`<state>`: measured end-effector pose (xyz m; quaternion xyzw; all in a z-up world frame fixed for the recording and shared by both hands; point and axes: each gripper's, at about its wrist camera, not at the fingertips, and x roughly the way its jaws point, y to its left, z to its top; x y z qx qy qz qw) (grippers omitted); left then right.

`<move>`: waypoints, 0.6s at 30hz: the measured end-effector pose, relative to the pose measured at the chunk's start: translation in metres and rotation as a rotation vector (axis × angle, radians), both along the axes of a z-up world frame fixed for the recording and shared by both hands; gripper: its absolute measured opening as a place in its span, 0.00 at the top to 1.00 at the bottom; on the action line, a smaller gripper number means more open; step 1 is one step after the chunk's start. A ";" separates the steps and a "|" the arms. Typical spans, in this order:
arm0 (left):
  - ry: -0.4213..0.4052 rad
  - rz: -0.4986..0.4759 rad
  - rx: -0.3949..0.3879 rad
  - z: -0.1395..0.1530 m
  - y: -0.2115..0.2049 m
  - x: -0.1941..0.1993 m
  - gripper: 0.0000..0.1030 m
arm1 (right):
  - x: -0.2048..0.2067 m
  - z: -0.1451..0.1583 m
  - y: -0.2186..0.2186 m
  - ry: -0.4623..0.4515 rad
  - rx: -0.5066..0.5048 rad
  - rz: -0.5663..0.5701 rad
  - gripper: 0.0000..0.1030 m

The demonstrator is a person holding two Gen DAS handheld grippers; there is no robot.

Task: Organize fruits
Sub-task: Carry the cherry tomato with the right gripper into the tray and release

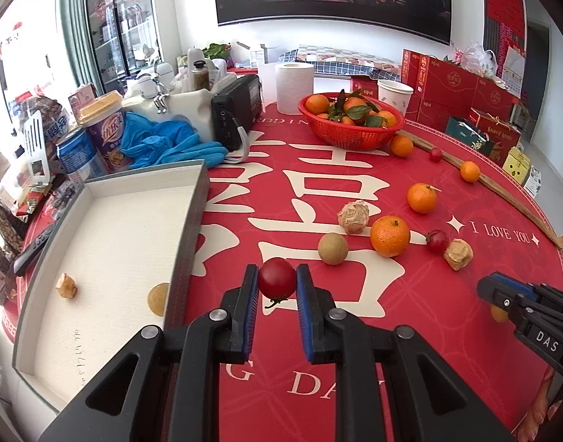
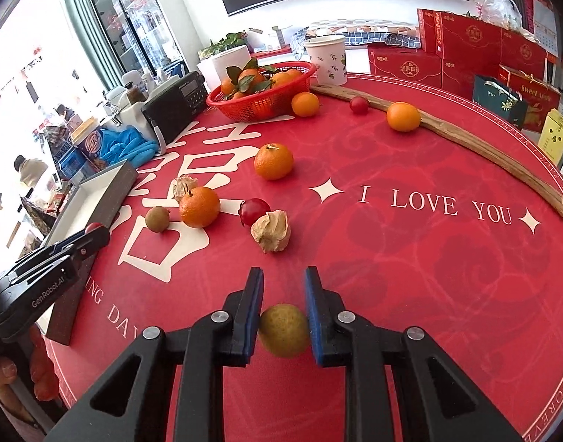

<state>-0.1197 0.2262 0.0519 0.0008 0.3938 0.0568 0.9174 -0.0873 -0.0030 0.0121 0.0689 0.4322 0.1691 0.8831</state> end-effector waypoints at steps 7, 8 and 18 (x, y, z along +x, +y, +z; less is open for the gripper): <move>-0.043 0.074 -0.001 0.012 0.030 -0.021 0.79 | -0.002 -0.001 -0.002 0.004 0.035 0.004 0.77; -0.049 0.087 -0.002 0.013 0.036 -0.025 0.79 | -0.002 -0.001 -0.003 0.011 0.051 0.010 0.77; -0.075 0.225 -0.005 0.016 0.090 -0.057 0.79 | -0.008 0.009 0.008 -0.006 0.218 0.124 0.77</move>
